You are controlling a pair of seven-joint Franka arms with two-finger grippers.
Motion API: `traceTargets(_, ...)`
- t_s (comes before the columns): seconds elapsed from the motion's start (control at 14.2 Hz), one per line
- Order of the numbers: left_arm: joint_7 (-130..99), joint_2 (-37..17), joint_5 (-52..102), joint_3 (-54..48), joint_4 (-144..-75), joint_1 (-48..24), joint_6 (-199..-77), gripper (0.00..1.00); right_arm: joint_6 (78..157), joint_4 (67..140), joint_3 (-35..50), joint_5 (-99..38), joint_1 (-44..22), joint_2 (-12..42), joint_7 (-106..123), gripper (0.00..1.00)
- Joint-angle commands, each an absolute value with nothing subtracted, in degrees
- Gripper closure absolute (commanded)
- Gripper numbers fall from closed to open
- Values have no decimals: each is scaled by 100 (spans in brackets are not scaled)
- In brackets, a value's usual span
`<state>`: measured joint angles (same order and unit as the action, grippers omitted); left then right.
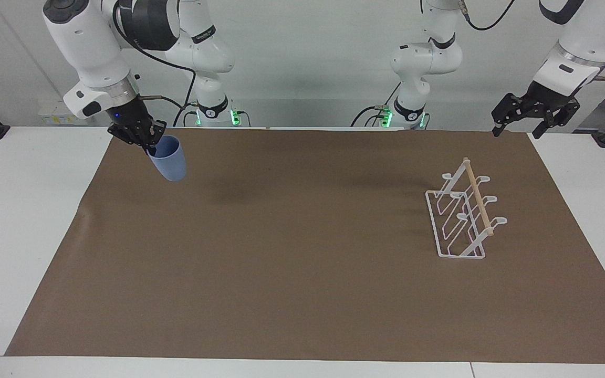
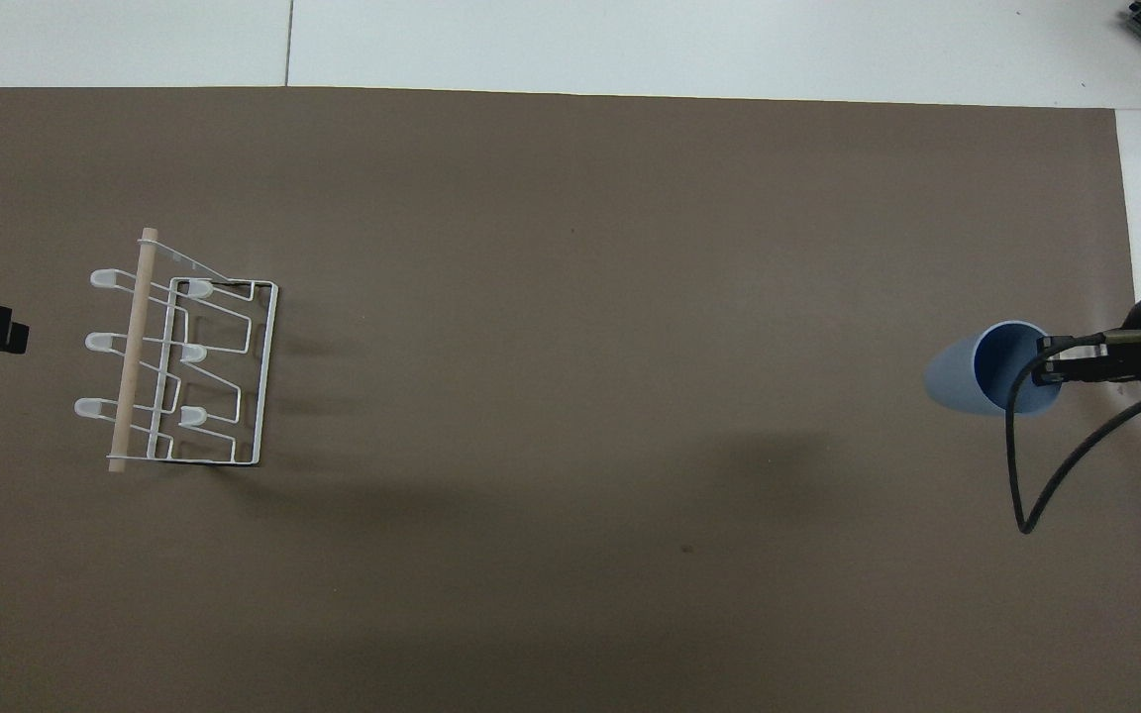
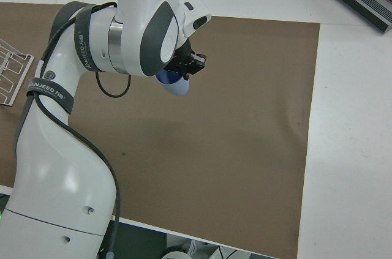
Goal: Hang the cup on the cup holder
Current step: 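Lift the blue cup with the right gripper and carry it toward the rack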
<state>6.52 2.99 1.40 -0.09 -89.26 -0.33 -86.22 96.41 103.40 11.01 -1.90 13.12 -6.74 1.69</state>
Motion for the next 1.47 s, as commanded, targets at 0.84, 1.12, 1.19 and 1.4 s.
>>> traceTargets(0.84,677,527,202,-140,-9237,-97,-8622,0,10801,10318,1415,-2293,45,-554,-2485,100)
traceTargets(1.12,694,527,237,-263,-9237,-114,-8622,0,11714,10318,1415,-2889,-596,-282,-3732,100)
traceTargets(1.19,694,527,237,-264,-9237,-184,-8622,0,11907,10310,1415,-3144,-685,-212,-4101,100)
traceTargets(1.4,1000,527,237,-264,-9237,-298,-8631,0,12479,10310,1415,-3953,-940,-62,-5278,100)
